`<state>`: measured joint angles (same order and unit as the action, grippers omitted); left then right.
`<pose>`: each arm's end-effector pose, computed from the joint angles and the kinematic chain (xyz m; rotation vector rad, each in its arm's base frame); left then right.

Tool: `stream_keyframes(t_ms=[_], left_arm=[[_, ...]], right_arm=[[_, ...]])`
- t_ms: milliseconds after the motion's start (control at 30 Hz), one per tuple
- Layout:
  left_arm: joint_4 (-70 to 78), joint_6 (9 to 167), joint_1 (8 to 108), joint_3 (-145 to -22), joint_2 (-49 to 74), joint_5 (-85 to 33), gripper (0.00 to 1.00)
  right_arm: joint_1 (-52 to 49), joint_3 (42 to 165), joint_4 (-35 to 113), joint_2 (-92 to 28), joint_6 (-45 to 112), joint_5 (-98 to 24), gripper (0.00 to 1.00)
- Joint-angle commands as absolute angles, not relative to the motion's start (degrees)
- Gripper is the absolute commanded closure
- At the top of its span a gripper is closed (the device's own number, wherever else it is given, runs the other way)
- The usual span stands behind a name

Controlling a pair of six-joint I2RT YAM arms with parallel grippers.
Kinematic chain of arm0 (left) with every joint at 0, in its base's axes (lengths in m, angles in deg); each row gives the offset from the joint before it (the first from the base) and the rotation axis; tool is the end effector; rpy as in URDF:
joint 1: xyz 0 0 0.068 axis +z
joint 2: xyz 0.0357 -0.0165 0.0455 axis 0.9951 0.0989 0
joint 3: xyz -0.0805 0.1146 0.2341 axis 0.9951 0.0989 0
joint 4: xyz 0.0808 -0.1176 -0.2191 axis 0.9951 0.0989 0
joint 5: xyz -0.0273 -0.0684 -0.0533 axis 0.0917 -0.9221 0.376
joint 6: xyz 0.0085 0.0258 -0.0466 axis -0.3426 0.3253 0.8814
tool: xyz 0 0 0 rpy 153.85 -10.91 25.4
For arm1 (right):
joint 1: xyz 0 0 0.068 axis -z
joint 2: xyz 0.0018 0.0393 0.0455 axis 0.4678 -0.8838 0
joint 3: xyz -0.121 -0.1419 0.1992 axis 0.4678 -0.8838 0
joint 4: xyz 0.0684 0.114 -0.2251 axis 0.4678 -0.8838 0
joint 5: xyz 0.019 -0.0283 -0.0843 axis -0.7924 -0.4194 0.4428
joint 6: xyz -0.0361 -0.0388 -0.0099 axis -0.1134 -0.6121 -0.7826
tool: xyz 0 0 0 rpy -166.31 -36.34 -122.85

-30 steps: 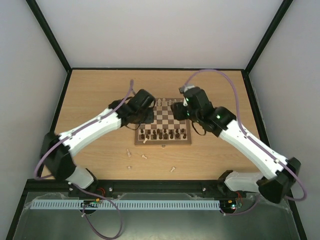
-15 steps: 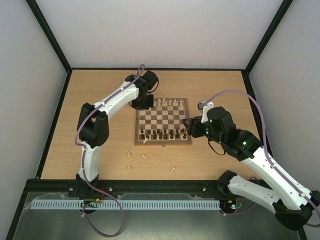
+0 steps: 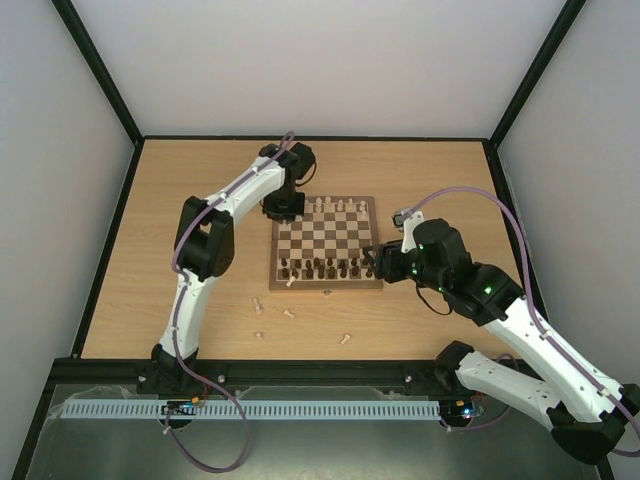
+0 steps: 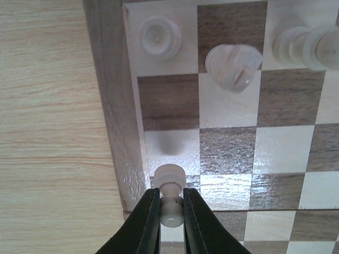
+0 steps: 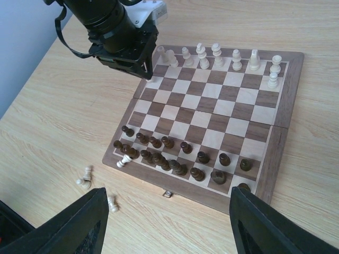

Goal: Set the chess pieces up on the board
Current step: Place the chess piece on the chessboard.

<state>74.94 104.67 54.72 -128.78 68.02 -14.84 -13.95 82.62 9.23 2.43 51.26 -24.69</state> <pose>0.3998 -0.2249 0.2079 0.0280 2.9941 -0.0284 0.1315 0.1139 0.3581 -0.2519 2.0010 0.6770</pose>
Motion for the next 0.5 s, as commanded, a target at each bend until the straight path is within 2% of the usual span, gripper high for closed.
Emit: stream_keyframes(t_ms=[0,467], left_arm=[[78.29,103.25,55.42,-132.74,70.5,-15.31,0.94],[77.93,102.57,56.99,-138.4,75.01,-15.79,0.95]], right_arm=[[-13.69,81.71,8.32,3.43,50.55,-25.33,0.36],[-13.68,81.23,8.76,2.75,50.47,-25.29,0.35]])
